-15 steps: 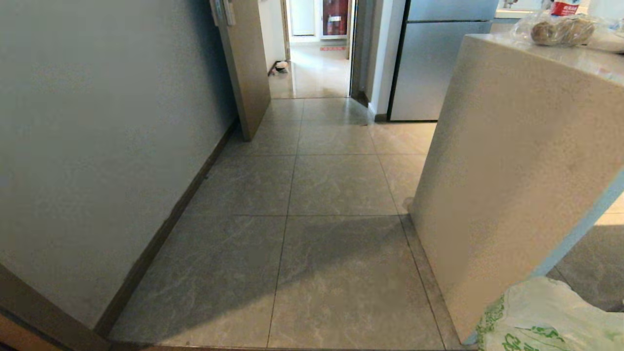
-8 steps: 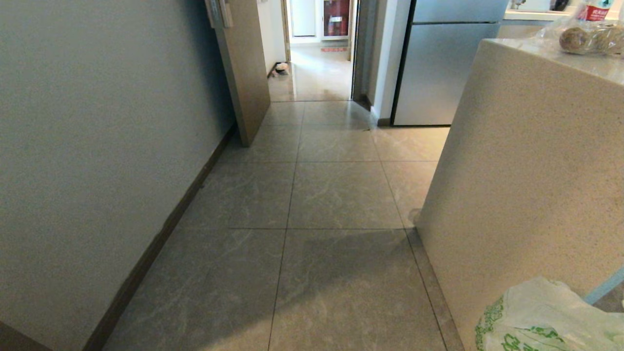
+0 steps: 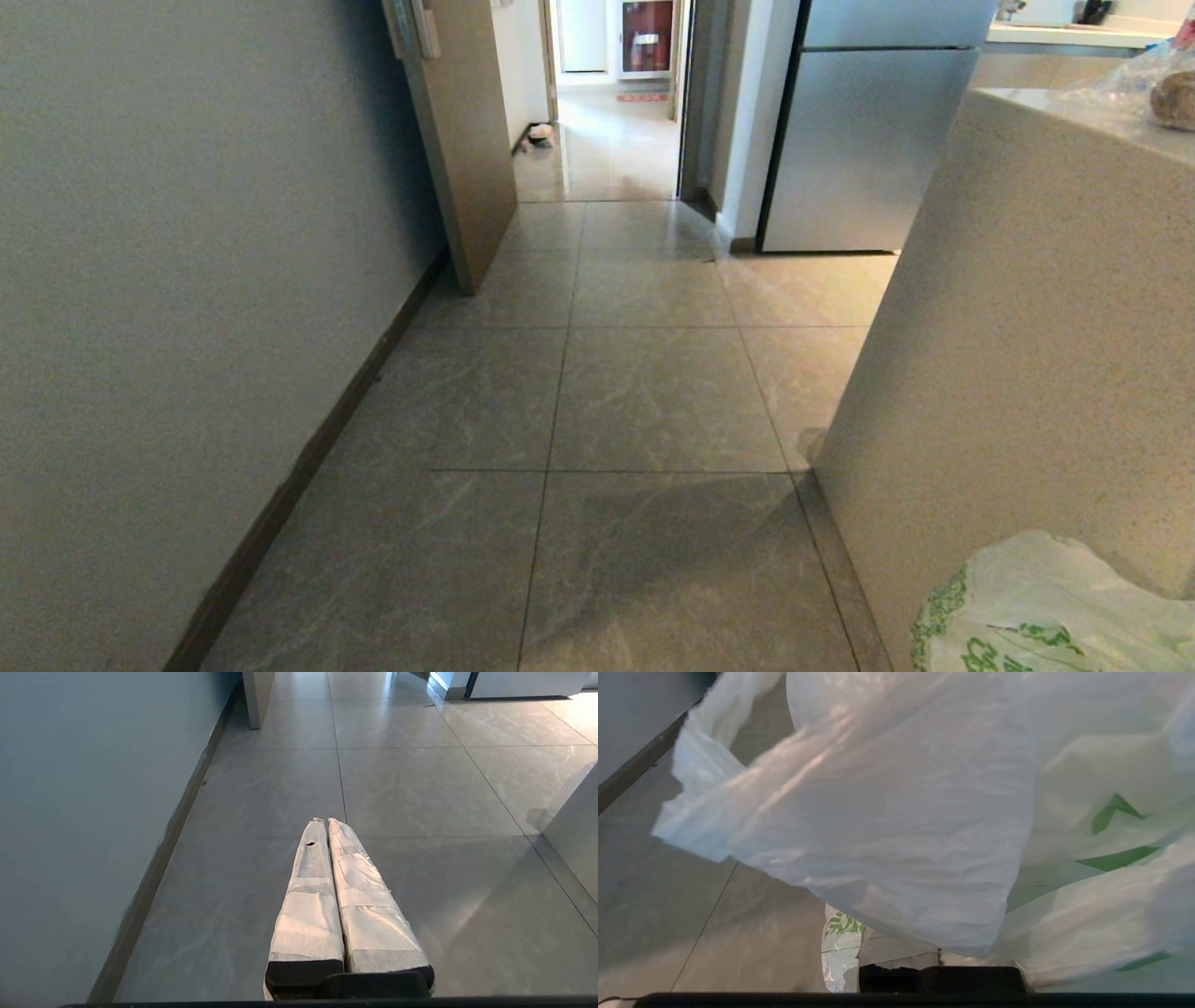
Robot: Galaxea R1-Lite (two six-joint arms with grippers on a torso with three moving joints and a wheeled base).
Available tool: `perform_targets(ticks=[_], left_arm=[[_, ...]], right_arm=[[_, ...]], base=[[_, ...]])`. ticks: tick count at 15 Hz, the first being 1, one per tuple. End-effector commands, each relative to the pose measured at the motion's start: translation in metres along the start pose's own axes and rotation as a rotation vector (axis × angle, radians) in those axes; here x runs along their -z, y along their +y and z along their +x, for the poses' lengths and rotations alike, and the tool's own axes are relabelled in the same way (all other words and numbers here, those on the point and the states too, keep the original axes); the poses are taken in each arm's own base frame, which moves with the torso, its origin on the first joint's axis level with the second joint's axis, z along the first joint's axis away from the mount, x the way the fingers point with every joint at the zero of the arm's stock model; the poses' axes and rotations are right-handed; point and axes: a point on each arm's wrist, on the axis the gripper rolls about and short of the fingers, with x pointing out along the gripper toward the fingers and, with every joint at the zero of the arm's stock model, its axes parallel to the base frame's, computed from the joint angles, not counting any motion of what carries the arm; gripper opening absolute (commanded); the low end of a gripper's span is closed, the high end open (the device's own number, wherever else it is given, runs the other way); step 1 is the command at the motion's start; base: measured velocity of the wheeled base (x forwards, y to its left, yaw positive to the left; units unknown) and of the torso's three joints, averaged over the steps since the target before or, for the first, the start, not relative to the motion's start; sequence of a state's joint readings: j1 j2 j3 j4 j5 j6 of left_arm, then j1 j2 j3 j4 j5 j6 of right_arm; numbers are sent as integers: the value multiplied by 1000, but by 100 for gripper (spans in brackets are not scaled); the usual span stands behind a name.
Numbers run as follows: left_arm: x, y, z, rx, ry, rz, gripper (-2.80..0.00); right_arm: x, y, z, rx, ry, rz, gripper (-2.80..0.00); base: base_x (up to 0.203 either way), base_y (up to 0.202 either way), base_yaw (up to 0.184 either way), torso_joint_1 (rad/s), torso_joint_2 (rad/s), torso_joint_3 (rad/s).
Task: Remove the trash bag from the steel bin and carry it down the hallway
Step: Put the trash bag at the door
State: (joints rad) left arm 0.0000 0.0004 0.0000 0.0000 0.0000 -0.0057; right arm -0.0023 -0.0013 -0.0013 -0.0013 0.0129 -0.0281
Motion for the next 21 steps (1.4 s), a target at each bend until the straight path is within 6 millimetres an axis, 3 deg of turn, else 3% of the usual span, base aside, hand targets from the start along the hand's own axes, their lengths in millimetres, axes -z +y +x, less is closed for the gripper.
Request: perform_targets(ticks=[1,21], left_arm=[[0,0,0,0,1,0,-280],[0,0,0,0,1,1,-280]], right_arm=[[1,0,-3,2,-39,-1,-280],[1,0,-3,2,-39,0,-280]], base=[[188,0,1,2,-4,7],[190,0,1,3,2,3]])
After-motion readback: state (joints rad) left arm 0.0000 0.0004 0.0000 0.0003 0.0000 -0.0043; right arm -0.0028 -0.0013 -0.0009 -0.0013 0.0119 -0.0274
